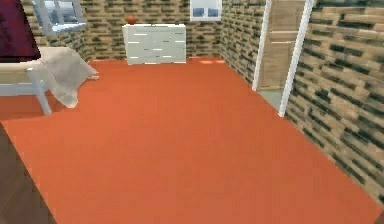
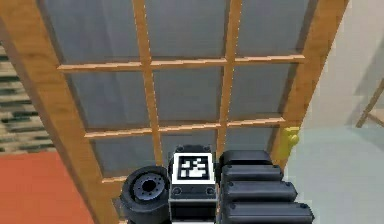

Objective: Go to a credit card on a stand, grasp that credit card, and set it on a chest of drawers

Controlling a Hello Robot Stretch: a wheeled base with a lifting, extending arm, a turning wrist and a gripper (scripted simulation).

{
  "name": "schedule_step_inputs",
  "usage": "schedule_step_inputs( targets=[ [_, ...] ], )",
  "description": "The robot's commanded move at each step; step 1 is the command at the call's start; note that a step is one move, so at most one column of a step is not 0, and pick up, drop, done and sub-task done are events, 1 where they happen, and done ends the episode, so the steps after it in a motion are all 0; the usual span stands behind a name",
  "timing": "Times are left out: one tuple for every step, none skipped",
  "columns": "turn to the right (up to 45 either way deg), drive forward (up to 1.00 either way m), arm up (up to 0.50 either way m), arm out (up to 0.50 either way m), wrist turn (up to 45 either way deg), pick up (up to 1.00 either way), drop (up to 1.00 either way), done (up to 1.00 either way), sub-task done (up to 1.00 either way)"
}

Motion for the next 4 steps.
schedule_step_inputs(
  targets=[
    [-3.0,0.0,0.0,0.0,0.0,0.0,0.0,0.0,0.0],
    [30.0,0.0,0.0,0.0,0.0,0.0,0.0,0.0,0.0],
    [3.0,0.0,0.0,0.0,0.0,0.0,0.0,0.0,0.0],
    [0.0,0.1,0.0,0.0,0.0,0.0,0.0,0.0,0.0]
  ],
)
